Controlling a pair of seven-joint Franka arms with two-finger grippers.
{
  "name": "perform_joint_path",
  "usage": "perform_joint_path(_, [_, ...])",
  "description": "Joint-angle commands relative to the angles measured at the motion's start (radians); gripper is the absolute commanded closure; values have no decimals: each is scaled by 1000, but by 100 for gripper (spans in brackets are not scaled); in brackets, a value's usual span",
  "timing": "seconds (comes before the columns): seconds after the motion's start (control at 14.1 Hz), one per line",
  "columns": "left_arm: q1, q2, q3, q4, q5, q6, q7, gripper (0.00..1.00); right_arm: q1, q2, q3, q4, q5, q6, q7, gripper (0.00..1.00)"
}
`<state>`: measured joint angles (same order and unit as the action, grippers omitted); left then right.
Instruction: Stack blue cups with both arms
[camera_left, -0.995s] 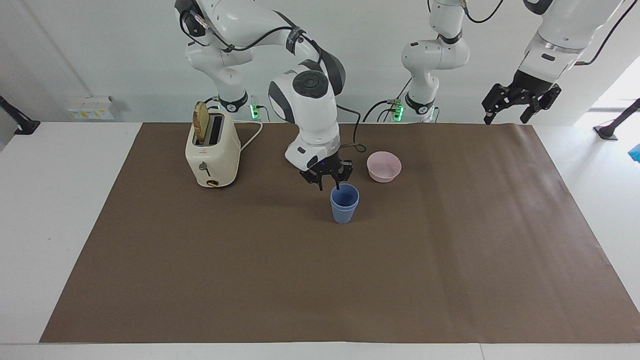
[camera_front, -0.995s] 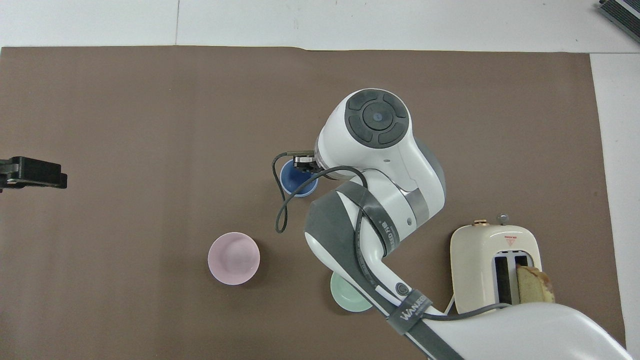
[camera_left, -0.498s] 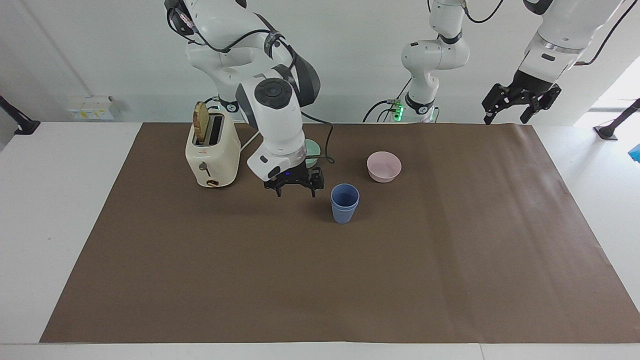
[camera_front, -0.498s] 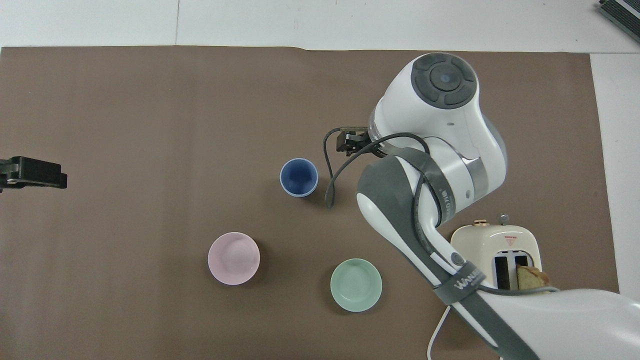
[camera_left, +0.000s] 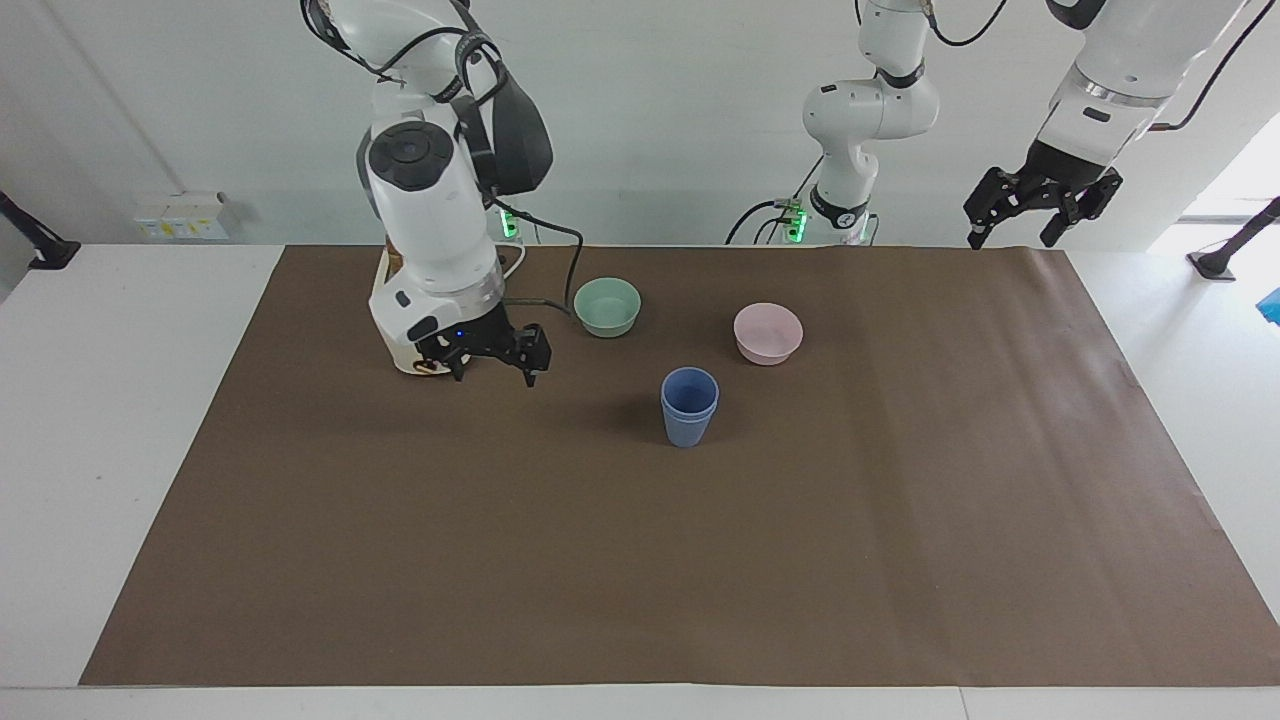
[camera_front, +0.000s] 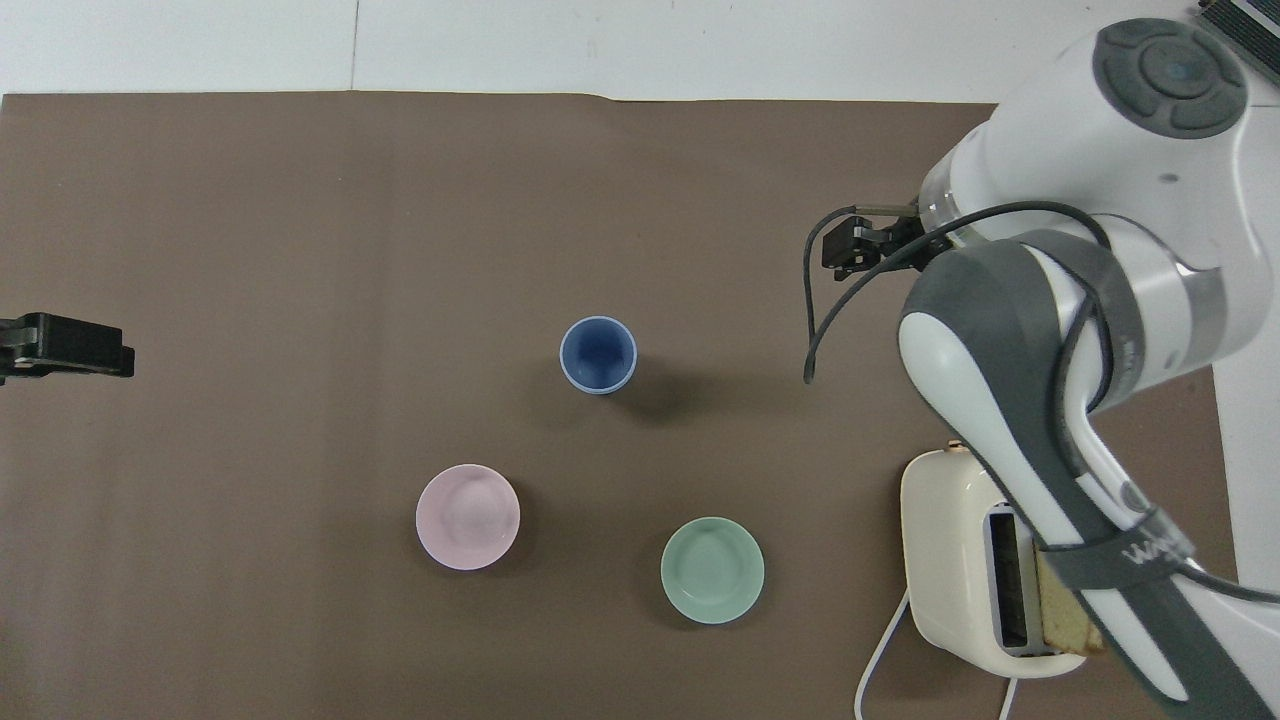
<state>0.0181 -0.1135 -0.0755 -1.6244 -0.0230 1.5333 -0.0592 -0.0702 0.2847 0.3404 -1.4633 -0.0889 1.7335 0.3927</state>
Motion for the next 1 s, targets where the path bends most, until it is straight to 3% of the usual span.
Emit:
perform_joint_path(0.0, [-7,-6,10,4,-11,-15,2,0,-69,-47,8,3,-17,-78,-102,0])
perform_joint_path(0.43, [-7,-6,8,4,-11,-15,2,0,-206,-137,6,21,-17,-149,-264,0])
perform_joint_path(0.92, [-7,-6,10,4,-11,-15,2,0,-217,-219,-43,20,23,-212,-311,0])
